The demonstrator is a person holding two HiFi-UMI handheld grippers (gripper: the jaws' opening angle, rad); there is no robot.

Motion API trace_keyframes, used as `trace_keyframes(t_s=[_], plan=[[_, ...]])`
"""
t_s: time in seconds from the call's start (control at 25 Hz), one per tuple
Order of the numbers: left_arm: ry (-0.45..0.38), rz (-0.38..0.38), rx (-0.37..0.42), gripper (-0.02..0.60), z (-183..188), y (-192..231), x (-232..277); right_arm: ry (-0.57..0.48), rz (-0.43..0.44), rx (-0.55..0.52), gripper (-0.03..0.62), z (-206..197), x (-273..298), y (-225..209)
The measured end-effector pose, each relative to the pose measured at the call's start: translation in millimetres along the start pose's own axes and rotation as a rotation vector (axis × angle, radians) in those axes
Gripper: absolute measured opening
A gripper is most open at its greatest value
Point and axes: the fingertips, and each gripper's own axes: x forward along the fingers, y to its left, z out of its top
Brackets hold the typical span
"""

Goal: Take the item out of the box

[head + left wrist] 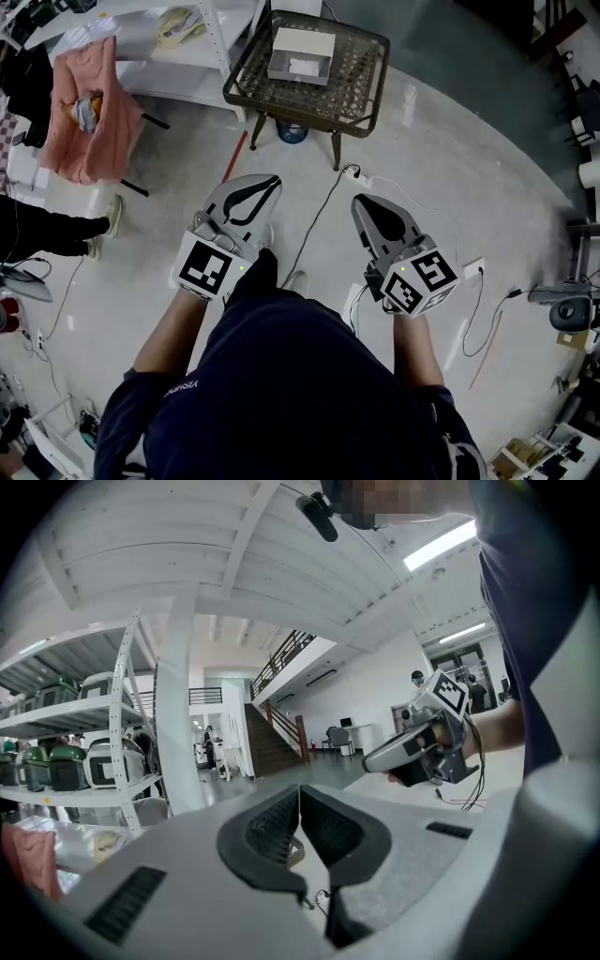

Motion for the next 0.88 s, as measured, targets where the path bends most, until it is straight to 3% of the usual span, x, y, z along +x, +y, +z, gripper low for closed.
trace_keyframes(t_s=[0.32, 0.88], plan=[[-0.005, -0.02, -0.009, 0.012, -17.4, 58.3, 41.0, 0.014, -0.011, 0.002, 0.025, 12.5, 60.0, -32.9], [0.002, -0.086, -0.066, 0.012, -51.0, 201.3, 109.0, 0.042, -0.064, 0.027, 0.025, 55.0, 207.7, -86.6]])
